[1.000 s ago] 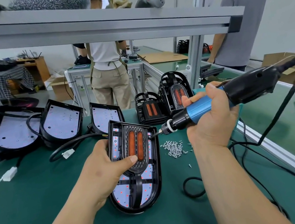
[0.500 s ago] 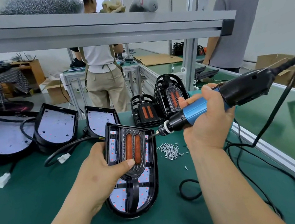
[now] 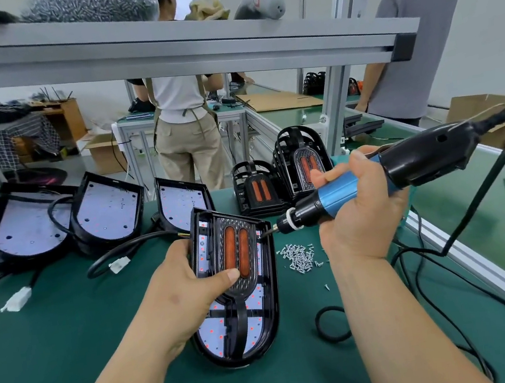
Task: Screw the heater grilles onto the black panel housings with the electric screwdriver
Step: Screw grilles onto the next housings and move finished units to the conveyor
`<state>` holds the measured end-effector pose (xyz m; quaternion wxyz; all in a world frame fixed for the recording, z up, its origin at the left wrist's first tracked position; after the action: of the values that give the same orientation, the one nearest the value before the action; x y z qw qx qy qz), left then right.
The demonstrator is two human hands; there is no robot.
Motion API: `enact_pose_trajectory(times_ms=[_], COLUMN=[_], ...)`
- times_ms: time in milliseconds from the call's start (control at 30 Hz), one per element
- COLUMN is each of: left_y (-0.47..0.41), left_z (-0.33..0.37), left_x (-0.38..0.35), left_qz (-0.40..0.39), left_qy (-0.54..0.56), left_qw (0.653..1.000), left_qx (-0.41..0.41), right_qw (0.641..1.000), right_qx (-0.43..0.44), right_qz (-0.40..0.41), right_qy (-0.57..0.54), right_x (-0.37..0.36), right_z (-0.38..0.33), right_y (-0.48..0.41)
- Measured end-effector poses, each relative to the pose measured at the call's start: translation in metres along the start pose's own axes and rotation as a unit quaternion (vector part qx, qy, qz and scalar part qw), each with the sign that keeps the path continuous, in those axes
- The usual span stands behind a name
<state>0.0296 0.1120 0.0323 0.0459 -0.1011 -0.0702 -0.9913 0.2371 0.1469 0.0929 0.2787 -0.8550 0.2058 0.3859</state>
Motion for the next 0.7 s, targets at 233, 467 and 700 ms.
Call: enact_pose_trajectory(times_ms=[233,467,700], left_y=[-0.013,-0.021,-0.024], left_z=[-0.009,-0.016,-0.014], left_x=[0.006,0.008,0.006], left_qz=[-0.03,-0.014,-0.006], left_qy=[0.042,0.055,0.052], left_qw=[0.994,0.982,0.979], left_qx=[0.101,0.18,0.195], right_qw=[0.994,0.989,0.99], right_qx=[0.094,0.088,0.088], right_qz=[-0.04,-0.043,-0.013], right_qy=[0.049,0.107,0.112], right_x=[-0.002,0.0,0.009], right_z=[0.028,0.05,0.056], right_y=[0.018,0.02,0.009])
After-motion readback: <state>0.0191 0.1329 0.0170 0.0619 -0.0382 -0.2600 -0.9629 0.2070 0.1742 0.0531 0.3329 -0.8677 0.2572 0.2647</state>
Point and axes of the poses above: each hand's wrist, its own y-axis away from the middle knuckle, its own x-axis out of the back of the hand, z = x × y, the point moved 1 cm from there along -y, towards the middle knuckle, and after that the axes turned 10 degrees about x, right-handed, at the moved point
